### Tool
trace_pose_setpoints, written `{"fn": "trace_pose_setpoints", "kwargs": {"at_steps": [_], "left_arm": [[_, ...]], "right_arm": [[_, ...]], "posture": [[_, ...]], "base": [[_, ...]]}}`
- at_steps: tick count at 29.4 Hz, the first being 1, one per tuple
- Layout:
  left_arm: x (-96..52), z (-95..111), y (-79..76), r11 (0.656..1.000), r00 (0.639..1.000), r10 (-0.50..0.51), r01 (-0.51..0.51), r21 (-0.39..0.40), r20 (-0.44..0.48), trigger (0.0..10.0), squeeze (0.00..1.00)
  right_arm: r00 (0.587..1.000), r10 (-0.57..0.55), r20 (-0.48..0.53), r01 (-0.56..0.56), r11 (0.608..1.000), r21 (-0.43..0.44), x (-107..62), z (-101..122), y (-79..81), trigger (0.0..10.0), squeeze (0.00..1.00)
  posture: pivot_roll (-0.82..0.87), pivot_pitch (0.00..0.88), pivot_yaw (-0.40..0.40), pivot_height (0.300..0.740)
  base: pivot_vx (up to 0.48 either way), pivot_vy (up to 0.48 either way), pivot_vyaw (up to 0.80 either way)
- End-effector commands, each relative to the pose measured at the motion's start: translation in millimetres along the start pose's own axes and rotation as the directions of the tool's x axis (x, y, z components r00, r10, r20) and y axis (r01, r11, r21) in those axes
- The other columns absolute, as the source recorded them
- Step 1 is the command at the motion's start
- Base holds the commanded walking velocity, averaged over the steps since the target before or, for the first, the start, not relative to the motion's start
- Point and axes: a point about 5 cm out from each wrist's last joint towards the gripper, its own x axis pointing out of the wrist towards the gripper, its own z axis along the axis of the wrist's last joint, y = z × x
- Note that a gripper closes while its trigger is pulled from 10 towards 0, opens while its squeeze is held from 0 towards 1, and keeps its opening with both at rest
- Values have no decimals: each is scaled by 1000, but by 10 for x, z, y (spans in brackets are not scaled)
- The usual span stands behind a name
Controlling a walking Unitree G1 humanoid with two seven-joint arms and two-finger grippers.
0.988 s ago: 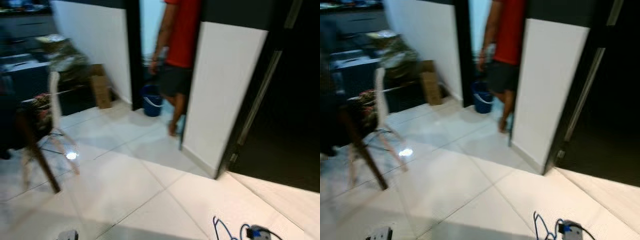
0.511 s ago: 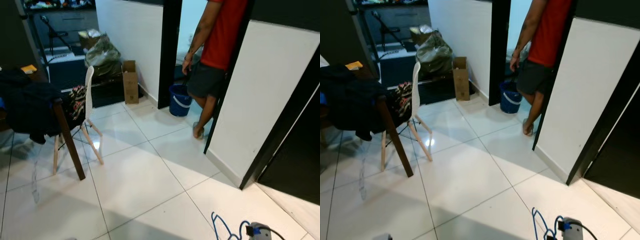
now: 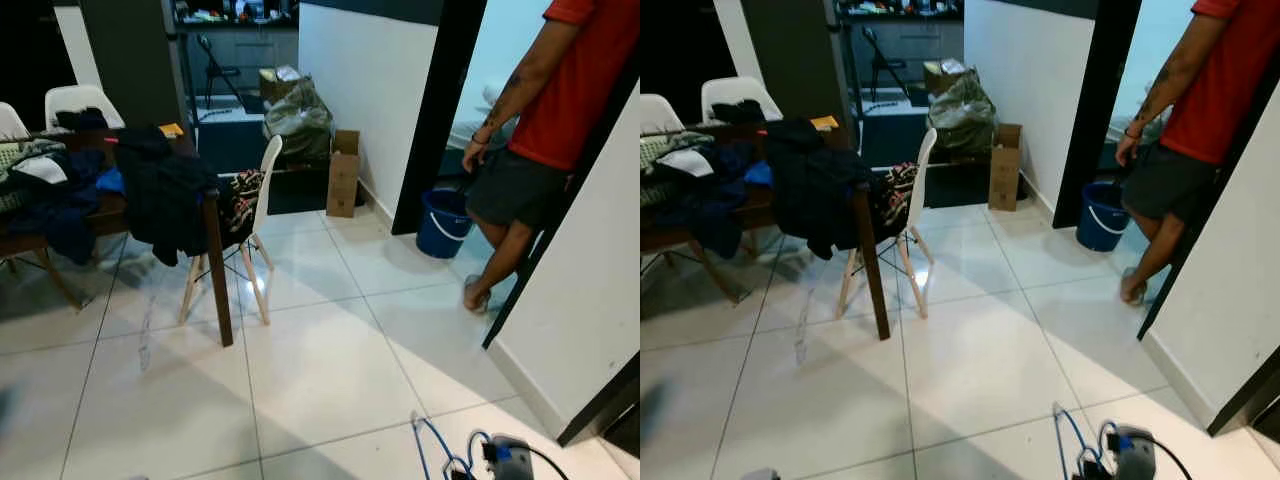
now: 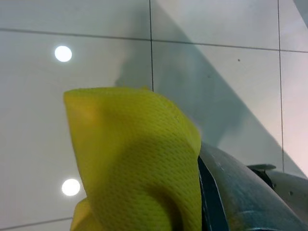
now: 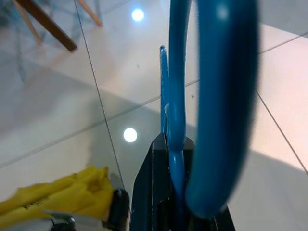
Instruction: Hang hanger
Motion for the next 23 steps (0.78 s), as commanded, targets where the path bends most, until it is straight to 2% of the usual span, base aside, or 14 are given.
{"fn": "trace_pose_setpoints", "kwargs": {"at_steps": [1, 3, 6, 7, 12, 13, 14, 15, 16, 18, 20, 21, 22, 23], "left_arm": [[26, 98, 2, 1000, 999, -1, 1, -1, 43, 10000, 0], [37, 141, 3, 1000, 998, -4, 4, -2, 59, 10000, 0], [125, 458, -93, 996, 980, -75, 64, 62, 184, 10000, 0], [125, 458, -93, 996, 980, -75, 64, 62, 184, 10000, 0], [232, 804, -288, 987, 945, -136, 102, 126, 298, 10000, 0], [252, 1001, -355, 982, 916, -161, 113, 150, 367, 10000, 0], [252, 1001, -355, 982, 916, -161, 113, 150, 367, 10000, 0], [252, 1200, -413, 978, 881, -183, 118, 172, 436, 10000, 0], [252, 1200, -413, 978, 881, -183, 118, 172, 436, 10000, 0], [170, 1690, -559, 968, 780, -224, 107, 228, 585, 10000, 0], [120, 1844, -618, 965, 742, -236, 103, 242, 627, 10000, 0], [120, 1844, -618, 965, 742, -236, 103, 242, 627, 10000, 0], [51, 2011, -721, 956, 694, -268, 108, 272, 668, 10000, 0], [51, 2011, -721, 956, 694, -268, 108, 272, 668, 10000, 0]], "right_arm": [[1000, -2, -10, 2, 1000, -16, -8, -8, -15, 10000, 0], [1000, 4, 5, -3, 1000, -19, 17, 42, -3, 10000, 0], [998, 32, 53, -30, 999, -39, 93, 220, 25, 10000, 0], [998, 32, 53, -30, 999, -39, 93, 220, 25, 10000, 0], [987, 95, 130, -82, 991, -102, 176, 481, 86, 10000, 0], [975, 134, 179, -111, 985, -132, 211, 620, 140, 10000, 0], [975, 134, 179, -111, 985, -132, 211, 620, 140, 10000, 0], [959, 172, 224, -136, 976, -167, 240, 756, 202, 10000, 0], [959, 172, 224, -136, 976, -167, 240, 756, 202, 10000, 0], [903, 268, 336, -185, 948, -259, 282, 1129, 416, 10000, 0], [881, 299, 368, -197, 937, -290, 281, 1249, 498, 10000, 0], [881, 299, 368, -197, 937, -290, 281, 1249, 498, 10000, 0], [854, 326, 406, -210, 929, -306, 278, 1379, 603, 10000, 0], [854, 326, 406, -210, 929, -306, 278, 1379, 603, 10000, 0]], "posture": [[15, 0, -36, 740], [17, 0, -37, 740], [26, 0, -40, 740], [26, 0, -40, 740], [26, 0, -38, 740], [25, 0, -33, 740], [25, 0, -33, 740], [28, 0, -33, 740], [28, 0, -33, 740], [27, 0, -30, 740], [27, 0, -30, 740], [27, 0, -30, 740], [26, 0, -28, 740], [26, 0, -28, 740]], "base": [[480, 0, 0], [480, 0, 0], [480, 0, 0], [480, 0, 0], [480, 0, 800], [480, 0, 800], [480, 0, 800], [480, 0, 794], [480, 0, 794], [480, 0, 794], [480, 0, 794], [480, 0, 794], [480, 0, 800], [480, 0, 800]]}}
